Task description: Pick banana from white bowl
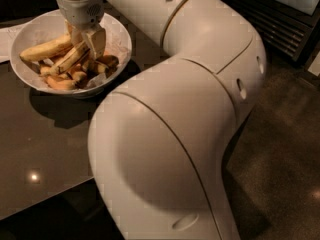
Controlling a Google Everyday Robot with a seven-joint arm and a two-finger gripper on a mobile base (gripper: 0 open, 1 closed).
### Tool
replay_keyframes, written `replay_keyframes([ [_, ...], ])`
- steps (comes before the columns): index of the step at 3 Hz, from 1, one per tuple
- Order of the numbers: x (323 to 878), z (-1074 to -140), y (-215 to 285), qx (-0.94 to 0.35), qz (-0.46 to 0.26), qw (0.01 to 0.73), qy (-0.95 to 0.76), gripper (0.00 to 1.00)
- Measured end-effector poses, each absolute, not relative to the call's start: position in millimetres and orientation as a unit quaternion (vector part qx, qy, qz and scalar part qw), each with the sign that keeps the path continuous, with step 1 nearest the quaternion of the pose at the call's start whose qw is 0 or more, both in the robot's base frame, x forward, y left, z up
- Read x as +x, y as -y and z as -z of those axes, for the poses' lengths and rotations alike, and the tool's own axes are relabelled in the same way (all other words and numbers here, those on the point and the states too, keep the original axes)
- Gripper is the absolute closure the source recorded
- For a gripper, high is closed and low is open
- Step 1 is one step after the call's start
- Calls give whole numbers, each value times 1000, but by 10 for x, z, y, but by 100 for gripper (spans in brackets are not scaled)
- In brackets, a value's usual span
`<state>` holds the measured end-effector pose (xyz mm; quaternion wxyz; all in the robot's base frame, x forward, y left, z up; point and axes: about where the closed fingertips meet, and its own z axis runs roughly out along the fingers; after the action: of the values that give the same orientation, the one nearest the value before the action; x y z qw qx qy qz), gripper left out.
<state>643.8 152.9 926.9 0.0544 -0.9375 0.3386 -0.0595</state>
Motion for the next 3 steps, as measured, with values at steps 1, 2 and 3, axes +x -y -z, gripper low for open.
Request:
replay_keyframes([
  [1, 6438, -9306, -1534, -937, 60, 55, -339, 100],
  [2, 6438, -9307, -1535, -937, 60, 55, -339, 100],
  [3, 6458, -9401, -1563, -934, 69, 84, -341, 100],
])
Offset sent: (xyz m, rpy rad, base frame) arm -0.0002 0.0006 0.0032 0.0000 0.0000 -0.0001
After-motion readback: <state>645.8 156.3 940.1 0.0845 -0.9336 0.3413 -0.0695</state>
